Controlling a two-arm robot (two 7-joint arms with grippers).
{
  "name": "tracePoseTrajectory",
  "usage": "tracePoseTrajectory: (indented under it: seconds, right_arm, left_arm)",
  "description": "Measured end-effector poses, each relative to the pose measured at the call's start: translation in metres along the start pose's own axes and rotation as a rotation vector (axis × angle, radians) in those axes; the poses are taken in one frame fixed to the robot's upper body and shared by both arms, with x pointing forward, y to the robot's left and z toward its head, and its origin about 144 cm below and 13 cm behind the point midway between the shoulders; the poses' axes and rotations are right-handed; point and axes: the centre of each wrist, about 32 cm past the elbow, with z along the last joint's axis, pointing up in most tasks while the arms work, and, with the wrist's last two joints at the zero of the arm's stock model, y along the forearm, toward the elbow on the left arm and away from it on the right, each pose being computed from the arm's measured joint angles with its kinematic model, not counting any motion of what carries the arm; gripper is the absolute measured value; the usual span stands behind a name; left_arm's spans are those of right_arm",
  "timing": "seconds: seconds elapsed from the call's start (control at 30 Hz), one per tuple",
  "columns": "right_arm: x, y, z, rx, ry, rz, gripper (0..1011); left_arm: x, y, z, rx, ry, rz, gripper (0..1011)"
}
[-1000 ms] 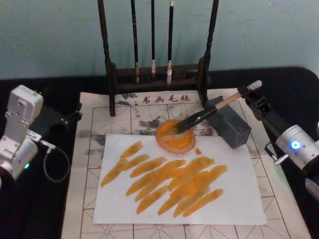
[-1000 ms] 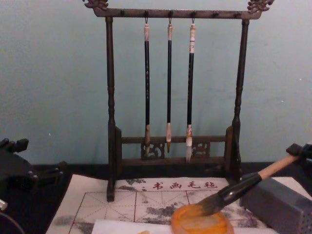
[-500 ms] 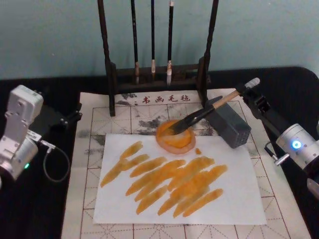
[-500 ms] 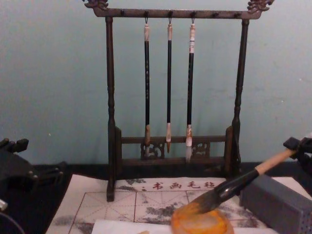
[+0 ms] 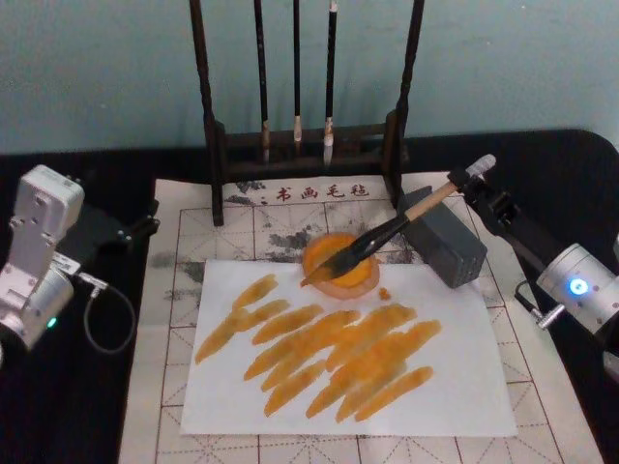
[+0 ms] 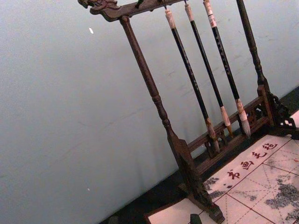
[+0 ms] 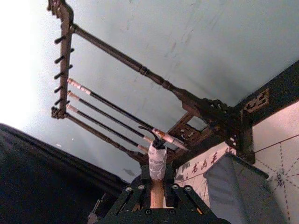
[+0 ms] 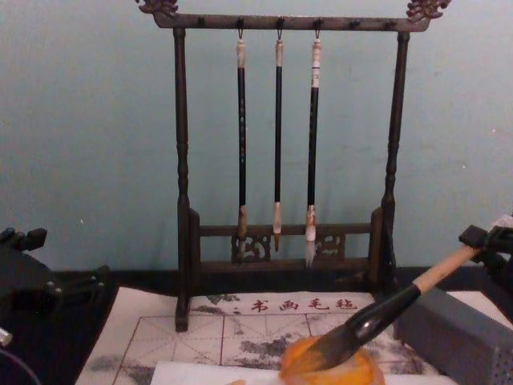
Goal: Pick up the brush from the inkstone, write on the paper, then place the brush back to its original position.
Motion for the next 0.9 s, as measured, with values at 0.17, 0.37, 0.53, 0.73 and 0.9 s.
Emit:
tracePoseTrajectory:
  seconds: [0.17, 0.37, 0.53, 0.73, 0.9]
  right_arm:
    - [-0.0018, -0.0035, 0.0002, -0.033, -0.017, 0.010, 175]
    - [-0.0034, -0.0056, 0.0007, -0.054, -0.029, 0.018, 175]
    - [-0.0043, -0.0072, 0.0012, -0.072, -0.038, 0.027, 176]
    - [-0.0061, -0.0076, 0.0012, -0.104, -0.046, 0.046, 176]
    - [-0.0073, -0.0077, 0.0017, -0.128, -0.052, 0.058, 175]
  left_arm:
    - [0.0000, 0.0000, 0.0000, 0.000, 0.000, 0.000, 1001]
    - [0.0000, 0.0000, 0.0000, 0.000, 0.000, 0.000, 1001]
    - [0.0000, 0.0000, 0.0000, 0.000, 0.000, 0.000, 1001]
    - [0.0000, 0.0000, 0.0000, 0.000, 0.000, 0.000, 1001]
    - [0.0000, 0.0000, 0.0000, 0.000, 0.000, 0.000, 1001]
